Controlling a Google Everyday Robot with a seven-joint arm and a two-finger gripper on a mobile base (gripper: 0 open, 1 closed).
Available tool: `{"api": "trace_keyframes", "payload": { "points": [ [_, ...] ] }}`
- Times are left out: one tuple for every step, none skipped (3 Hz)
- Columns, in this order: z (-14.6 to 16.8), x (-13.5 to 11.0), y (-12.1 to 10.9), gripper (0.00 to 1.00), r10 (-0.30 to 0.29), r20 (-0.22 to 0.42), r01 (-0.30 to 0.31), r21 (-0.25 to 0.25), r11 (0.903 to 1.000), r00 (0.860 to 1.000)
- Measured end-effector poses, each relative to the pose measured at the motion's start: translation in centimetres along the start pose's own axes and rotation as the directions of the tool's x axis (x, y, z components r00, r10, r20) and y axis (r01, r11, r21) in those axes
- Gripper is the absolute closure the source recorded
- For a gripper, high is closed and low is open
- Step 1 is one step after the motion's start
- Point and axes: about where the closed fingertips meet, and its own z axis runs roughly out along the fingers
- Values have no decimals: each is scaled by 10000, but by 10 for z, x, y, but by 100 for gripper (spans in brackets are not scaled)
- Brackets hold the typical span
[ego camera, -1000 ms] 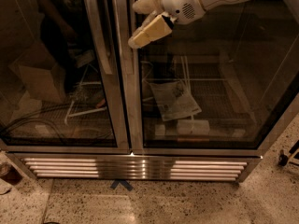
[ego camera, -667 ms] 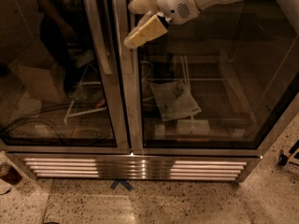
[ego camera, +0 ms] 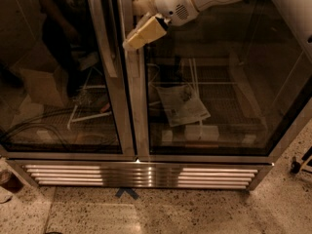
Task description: Place 7up can into top drawer
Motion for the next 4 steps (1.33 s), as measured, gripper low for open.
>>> {"api": "trace_keyframes", "payload": {
  "points": [
    [11,-4,-2,35,-74,96,75,-169,9998,9999],
    [18,-7,-2,35,-126,154,130,-301,9995,9998],
    [16,-6,-2,43,-126,154,130,-301,9995,9998],
    [16,-6,-2,58,-126,154,130,-301,9995,9998]
  ]
}}
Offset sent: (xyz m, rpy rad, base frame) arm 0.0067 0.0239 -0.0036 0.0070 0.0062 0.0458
